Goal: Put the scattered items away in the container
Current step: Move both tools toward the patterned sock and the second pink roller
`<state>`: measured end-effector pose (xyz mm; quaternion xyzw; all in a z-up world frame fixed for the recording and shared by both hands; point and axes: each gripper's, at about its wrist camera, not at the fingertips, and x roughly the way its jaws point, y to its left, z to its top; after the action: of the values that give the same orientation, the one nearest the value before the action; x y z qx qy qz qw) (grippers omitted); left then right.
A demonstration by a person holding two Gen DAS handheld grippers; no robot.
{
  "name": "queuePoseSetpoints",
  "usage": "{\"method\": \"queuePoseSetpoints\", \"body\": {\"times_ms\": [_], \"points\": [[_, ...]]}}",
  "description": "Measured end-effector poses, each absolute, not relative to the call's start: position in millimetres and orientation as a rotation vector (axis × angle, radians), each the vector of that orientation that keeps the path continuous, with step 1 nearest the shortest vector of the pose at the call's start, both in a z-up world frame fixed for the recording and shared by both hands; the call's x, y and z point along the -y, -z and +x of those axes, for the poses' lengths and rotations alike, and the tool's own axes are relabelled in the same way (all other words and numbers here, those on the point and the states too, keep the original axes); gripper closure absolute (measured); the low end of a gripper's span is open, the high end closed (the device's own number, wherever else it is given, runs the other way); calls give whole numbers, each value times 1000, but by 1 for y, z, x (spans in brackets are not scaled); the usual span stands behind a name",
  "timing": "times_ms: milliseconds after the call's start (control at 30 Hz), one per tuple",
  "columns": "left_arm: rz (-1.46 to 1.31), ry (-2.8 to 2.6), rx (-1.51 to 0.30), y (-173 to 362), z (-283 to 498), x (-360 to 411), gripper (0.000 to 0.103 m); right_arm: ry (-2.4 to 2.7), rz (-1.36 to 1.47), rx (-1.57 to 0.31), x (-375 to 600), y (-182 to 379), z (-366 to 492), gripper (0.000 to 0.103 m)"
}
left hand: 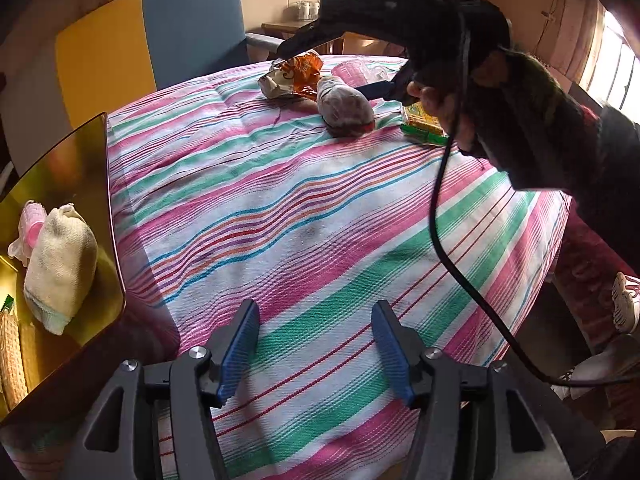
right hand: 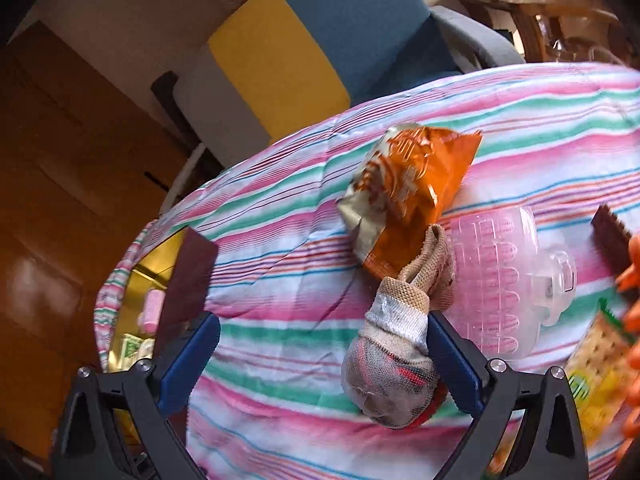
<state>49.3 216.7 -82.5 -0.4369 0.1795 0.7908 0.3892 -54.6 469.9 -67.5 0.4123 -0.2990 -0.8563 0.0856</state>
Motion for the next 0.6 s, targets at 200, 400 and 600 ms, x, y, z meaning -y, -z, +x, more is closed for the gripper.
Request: {"method": "queuePoseSetpoints", "body": {"times_ms": [200,400,600], "points": [[-1113,-2022,-468,81,53,-217,44,2388,1034,1058,-452,54,4,1],[-1151,-2031,-379,64,44,-218,44,2455,968,1158,-452,52,63,0],[-1143,-2055,-240,26,12,-237,44,2508,1042,1202,-454,76,96,0]]}}
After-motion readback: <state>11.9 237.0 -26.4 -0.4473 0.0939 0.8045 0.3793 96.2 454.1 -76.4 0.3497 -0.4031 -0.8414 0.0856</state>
